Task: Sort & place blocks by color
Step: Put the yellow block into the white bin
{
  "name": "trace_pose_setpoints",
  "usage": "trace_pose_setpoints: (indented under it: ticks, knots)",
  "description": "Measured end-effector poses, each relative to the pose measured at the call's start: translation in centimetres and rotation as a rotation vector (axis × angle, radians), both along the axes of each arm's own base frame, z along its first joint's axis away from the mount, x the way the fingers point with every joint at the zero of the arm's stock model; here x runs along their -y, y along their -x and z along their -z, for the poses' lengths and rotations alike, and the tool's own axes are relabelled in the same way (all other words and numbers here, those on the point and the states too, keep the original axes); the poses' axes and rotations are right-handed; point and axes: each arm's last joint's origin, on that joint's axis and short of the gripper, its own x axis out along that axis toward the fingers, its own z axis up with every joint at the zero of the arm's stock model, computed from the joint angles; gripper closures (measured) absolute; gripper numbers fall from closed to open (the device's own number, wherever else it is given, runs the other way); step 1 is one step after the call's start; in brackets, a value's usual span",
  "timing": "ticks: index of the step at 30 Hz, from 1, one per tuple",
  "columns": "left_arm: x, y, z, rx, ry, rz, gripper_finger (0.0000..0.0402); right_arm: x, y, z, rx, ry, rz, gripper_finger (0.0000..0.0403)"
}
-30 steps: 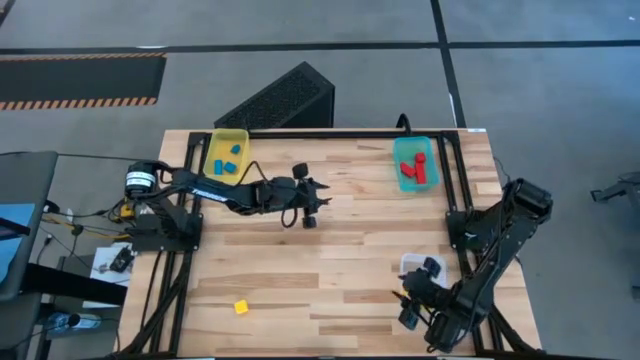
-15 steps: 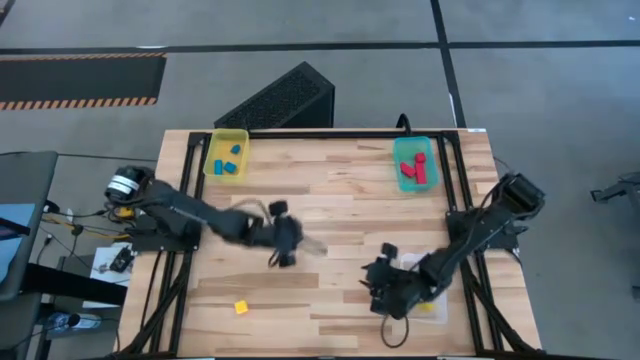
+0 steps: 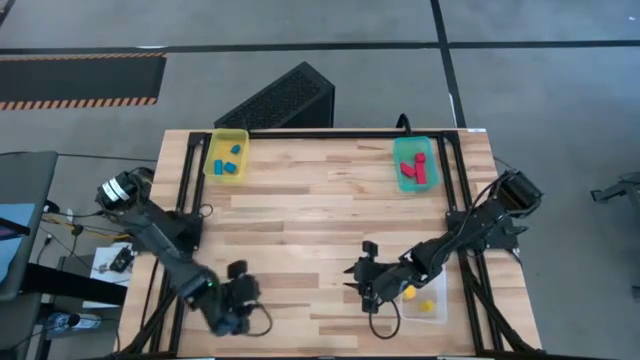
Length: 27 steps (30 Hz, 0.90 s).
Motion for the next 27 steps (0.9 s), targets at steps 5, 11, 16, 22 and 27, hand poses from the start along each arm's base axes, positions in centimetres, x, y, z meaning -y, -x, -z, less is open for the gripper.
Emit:
trace_pose_setpoints:
  ticks: [5, 11, 16, 22, 27]
  knots:
    - [1.9, 2.7, 0.1, -0.008, 0.074, -0.039, 0.0241, 0.2, -0.1, 0.0, -0.001, 0.003, 0.005, 0.0243]
    - [2.2, 4.3, 0.5, -0.016, 0.07, -0.132, 0.0186, 0.9, -0.5, 0.0, -0.005, 0.006, 0.028, 0.0241]
    - [2.8, 4.6, 1.8, -0.106, 0.075, -0.132, 0.0148, 0.9, -0.5, 0.0, -0.006, 0.004, 0.03, 0.0242]
    - [2.9, 4.7, 4.1, -0.22, 0.019, -0.153, 0.0135, 0.6, -0.3, 0.0, -0.005, 0.002, 0.021, 0.0243]
    - [3.0, 4.5, 4.7, -0.202, -0.033, -0.114, 0.0167, 0.5, -0.3, 0.0, -0.002, 0.001, 0.017, 0.0241]
